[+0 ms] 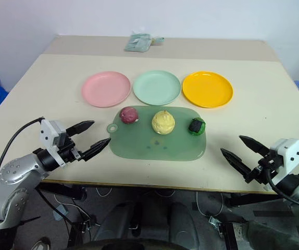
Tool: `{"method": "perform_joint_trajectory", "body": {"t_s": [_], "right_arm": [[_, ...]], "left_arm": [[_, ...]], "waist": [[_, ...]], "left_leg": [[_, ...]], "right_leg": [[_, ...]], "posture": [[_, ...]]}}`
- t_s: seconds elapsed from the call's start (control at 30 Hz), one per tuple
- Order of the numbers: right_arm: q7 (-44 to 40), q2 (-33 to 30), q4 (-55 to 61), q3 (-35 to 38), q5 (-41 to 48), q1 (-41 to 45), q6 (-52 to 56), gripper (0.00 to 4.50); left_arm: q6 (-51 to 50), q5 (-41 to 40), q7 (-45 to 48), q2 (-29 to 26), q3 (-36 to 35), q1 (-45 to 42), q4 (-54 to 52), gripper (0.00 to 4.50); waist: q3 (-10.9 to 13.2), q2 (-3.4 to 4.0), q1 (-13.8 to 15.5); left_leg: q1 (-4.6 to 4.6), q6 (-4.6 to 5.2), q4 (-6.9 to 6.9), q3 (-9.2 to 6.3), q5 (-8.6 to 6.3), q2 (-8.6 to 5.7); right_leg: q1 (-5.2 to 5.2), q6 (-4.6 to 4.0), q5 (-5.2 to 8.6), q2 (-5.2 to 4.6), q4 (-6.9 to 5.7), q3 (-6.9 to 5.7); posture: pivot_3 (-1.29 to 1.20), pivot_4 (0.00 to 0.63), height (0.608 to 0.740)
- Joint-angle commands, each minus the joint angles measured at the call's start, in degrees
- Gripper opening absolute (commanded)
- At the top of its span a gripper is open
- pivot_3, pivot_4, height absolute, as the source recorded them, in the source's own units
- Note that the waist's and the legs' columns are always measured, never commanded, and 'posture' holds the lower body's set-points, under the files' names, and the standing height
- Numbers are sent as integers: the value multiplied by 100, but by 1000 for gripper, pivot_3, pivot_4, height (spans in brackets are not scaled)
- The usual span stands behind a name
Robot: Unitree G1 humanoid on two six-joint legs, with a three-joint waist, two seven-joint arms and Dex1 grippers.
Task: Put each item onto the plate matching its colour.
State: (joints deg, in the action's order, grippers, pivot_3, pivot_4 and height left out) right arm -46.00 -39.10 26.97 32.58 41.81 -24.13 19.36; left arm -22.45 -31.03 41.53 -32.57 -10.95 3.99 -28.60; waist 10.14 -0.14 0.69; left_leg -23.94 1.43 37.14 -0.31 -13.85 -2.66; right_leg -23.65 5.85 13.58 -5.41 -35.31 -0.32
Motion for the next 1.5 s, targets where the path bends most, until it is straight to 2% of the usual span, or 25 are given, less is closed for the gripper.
{"method": "perform_joint_trajectory", "body": {"t_s": [0.03, 0.37, 0.67, 0.87, 0.93, 1.1, 1.33, 1.5], "right_arm": [[-44, -44, 220, 169, 98, 39, 6, 3750], [-60, -11, 147, -39, -85, 315, -57, 3750], [-218, 18, 224, -159, -81, 478, -139, 3750], [-415, -21, 407, -503, 96, 830, -129, 3750], [-512, -44, 442, -701, 60, 983, -140, 3750], [-698, -79, 392, -1280, -149, 1490, -200, 3750], [-710, 25, 255, -1686, -383, 1904, -294, 3750], [-727, 52, 170, -1753, -466, 1960, -397, 3750]], "left_arm": [[264, -19, 166, -55, -152, 34, 119, 4500], [835, -28, 549, 30, -328, 194, 800, 4500], [1059, 102, 429, 187, -191, 93, 948, 4500], [159, 212, -477, 264, 18, -578, 880, 4500], [-425, 152, -789, 253, 123, -895, 897, 4500], [-1147, 207, -1250, 489, 515, -1630, 995, 4500], [-1734, 480, -1730, 910, 1091, -2256, 1067, 4500], [-1938, 905, -2127, 1188, 1387, -2829, 1602, 4500]], "waist": [[0, 0, 6], [0, 0, 5], [0, 0, 6], [0, 0, 12], [1, -1, 10], [1, -3, 11], [2, -5, 16], [3, -6, 23]], "left_leg": [[0, 0, -2, 0, 0, 0], [-3, -14, -7, 1, -10, 3], [-4, -13, -7, 2, -11, 3], [-4, -11, 0, 2, -9, 3], [-4, 0, 1, 2, -3, 3], [-6, 5, 4, 3, 0, 3], [-6, 5, 11, 3, 0, 3], [-5, 5, 13, 2, 1, 3]], "right_leg": [[-1, 0, 0, 0, 1, -1], [-2, -2, -1, -3, 11, -3], [-2, -2, -1, -5, 14, -3], [1, -3, -5, -4, 11, -7], [2, -2, -6, -3, 10, -9], [1, 3, -9, 0, 10, -12], [4, 7, -12, 3, 7, -13], [4, 7, -13, 6, 4, -13]], "posture": [[0, 150, 740], [0, 150, 740], [0, 150, 740], [0, 150, 740], [0, 150, 740], [0, 150, 740], [0, 150, 740], [0, 150, 740]]}}
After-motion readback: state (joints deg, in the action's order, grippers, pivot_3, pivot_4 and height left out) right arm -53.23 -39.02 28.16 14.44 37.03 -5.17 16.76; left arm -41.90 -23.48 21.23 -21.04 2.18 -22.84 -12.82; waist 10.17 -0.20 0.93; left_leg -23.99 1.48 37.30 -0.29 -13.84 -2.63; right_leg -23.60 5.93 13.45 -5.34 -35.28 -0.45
